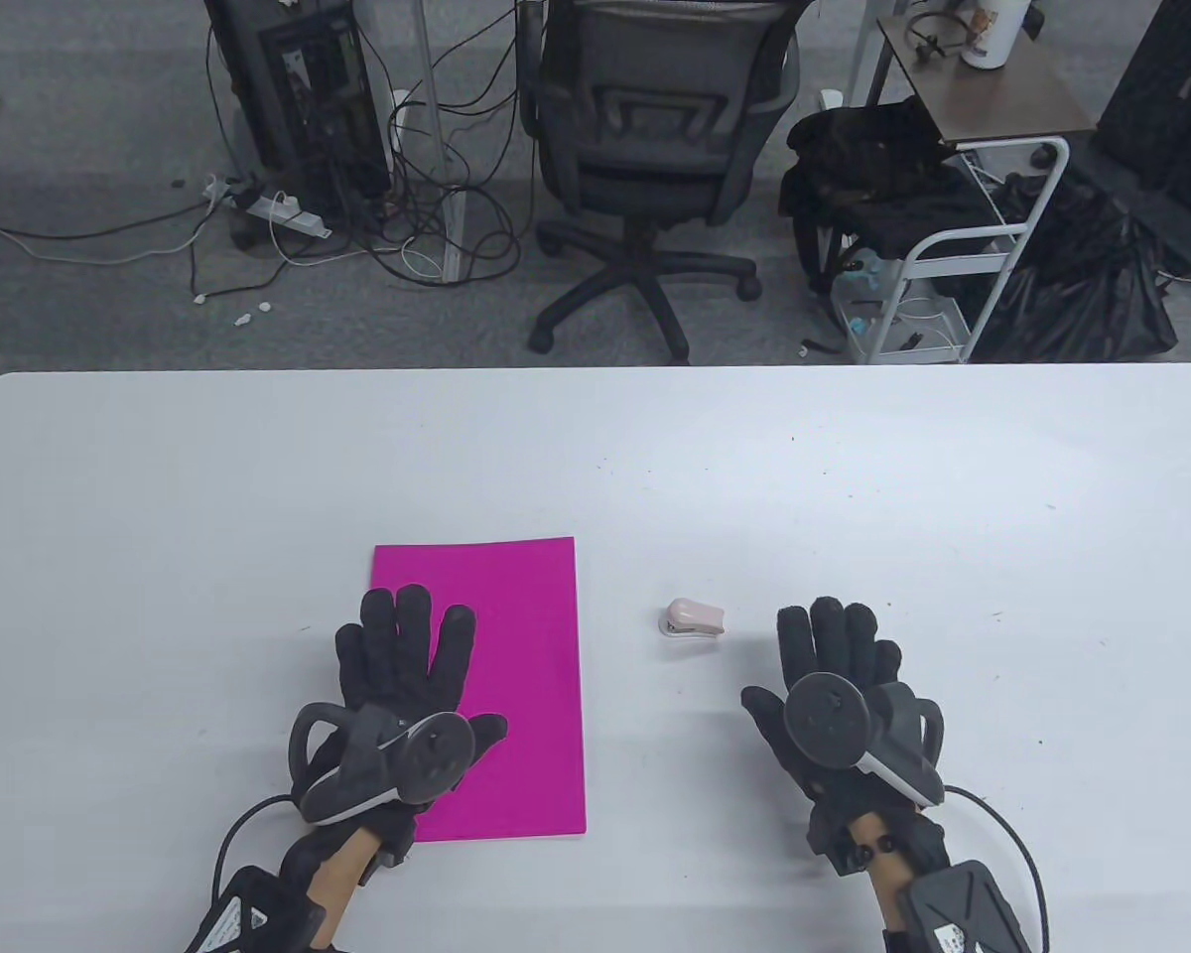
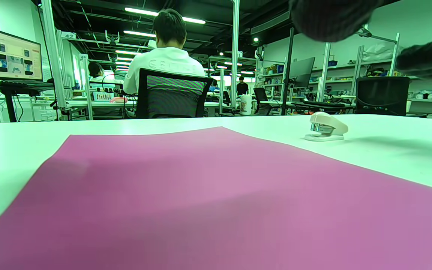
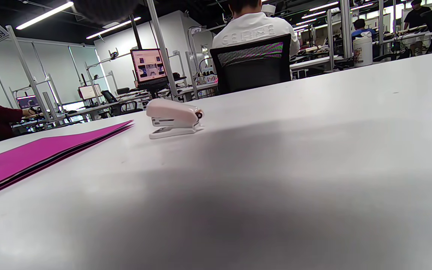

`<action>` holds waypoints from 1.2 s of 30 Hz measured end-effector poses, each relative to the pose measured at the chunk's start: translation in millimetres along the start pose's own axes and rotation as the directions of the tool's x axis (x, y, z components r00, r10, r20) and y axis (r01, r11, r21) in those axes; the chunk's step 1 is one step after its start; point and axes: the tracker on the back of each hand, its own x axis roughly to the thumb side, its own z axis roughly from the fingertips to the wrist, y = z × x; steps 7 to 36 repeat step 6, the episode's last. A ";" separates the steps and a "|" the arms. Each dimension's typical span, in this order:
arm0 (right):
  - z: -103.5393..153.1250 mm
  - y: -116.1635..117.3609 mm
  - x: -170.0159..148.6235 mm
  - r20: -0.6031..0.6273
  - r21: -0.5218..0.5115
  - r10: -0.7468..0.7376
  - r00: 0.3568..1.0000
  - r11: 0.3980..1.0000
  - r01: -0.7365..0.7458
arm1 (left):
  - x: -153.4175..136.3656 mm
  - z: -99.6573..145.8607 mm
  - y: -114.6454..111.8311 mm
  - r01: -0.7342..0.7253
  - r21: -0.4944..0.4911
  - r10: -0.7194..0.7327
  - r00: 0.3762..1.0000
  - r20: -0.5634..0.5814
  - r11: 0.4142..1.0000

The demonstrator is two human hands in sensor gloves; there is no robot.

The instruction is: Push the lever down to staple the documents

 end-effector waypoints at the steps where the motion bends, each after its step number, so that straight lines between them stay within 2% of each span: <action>1: -0.6 1.0 0.4 0.002 0.009 -0.005 1.000 1.000 0.005 | -0.5 0.2 0.2 -0.002 0.002 0.002 1.000 -0.001 1.000; 36: -1.7 3.0 2.2 0.014 0.022 -0.008 1.000 1.000 0.007 | -0.5 -0.1 0.4 -0.003 -0.003 0.003 1.000 0.000 1.000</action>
